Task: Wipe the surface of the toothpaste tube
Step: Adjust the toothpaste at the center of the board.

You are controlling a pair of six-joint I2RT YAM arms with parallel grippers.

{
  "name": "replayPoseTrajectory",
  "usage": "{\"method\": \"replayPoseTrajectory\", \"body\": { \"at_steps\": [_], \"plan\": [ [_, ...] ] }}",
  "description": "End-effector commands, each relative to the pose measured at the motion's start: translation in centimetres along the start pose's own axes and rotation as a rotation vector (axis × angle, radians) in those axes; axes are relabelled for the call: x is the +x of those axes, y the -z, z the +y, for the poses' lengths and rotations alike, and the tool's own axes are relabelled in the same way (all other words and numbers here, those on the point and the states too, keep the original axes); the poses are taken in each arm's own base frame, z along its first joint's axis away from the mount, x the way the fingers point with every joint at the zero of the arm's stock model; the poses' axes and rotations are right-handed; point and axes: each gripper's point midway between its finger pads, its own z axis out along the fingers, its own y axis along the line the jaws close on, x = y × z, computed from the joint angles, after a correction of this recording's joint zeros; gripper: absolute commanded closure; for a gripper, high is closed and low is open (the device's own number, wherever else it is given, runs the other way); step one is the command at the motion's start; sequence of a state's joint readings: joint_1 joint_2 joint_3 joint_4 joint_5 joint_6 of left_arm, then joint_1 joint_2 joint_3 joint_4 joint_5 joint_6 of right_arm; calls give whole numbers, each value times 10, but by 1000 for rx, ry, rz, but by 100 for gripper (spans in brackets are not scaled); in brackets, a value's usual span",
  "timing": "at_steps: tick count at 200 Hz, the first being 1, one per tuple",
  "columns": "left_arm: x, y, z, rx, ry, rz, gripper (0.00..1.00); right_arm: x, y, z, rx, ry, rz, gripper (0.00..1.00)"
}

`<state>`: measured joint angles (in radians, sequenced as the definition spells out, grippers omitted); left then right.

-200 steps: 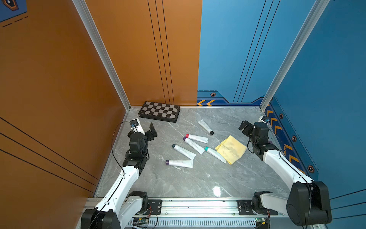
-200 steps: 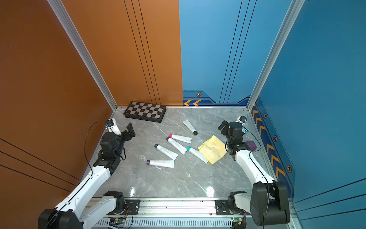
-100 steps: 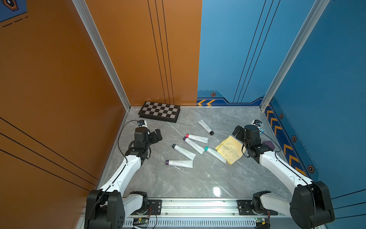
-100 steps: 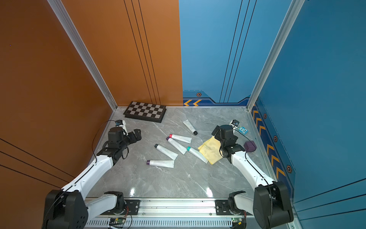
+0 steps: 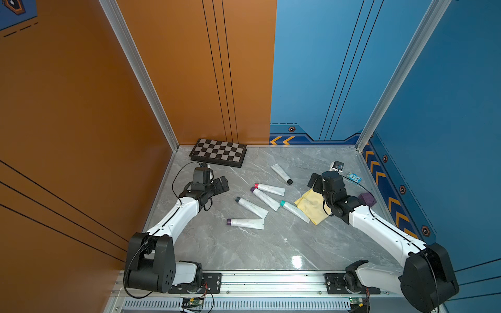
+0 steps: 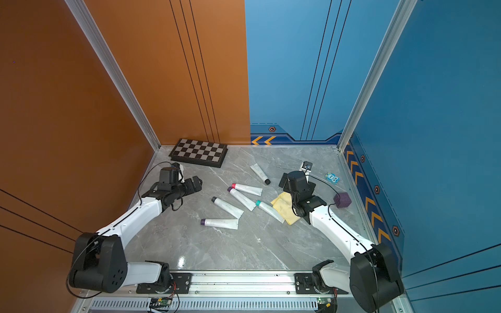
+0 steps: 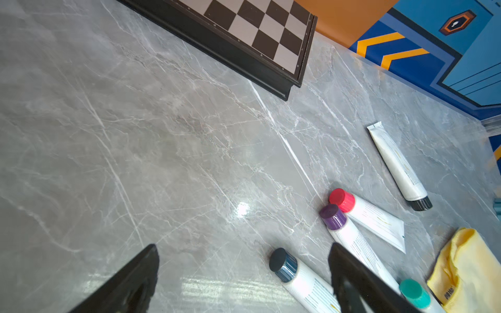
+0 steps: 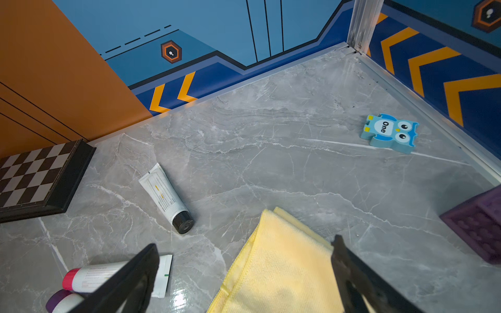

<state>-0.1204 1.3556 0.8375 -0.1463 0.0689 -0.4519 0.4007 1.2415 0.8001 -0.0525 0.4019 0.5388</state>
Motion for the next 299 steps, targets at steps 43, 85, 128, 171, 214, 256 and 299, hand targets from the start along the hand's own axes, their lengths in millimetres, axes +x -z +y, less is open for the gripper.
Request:
{"method": "replayPoseTrajectory", "body": {
  "at_steps": [43,85,128,171,214,256,299],
  "plan": [
    [44,13,-49,99,-98,92,3,11,15,22,-1,107,86,0],
    [111,45,-41,76,-113,151,1,21,39,35,-77,131,115,0],
    [147,61,-26,39,-127,179,1,26,55,42,-119,148,119,0],
    [163,45,-8,-64,-166,221,1,34,58,44,-114,194,124,0],
    [145,36,-15,-68,-193,198,2,39,58,48,-120,213,136,0],
    [151,17,-33,-9,-229,272,1,37,61,46,-111,220,126,0],
    [165,9,-39,31,-236,342,1,38,61,42,-105,219,123,0]
  ]
}}
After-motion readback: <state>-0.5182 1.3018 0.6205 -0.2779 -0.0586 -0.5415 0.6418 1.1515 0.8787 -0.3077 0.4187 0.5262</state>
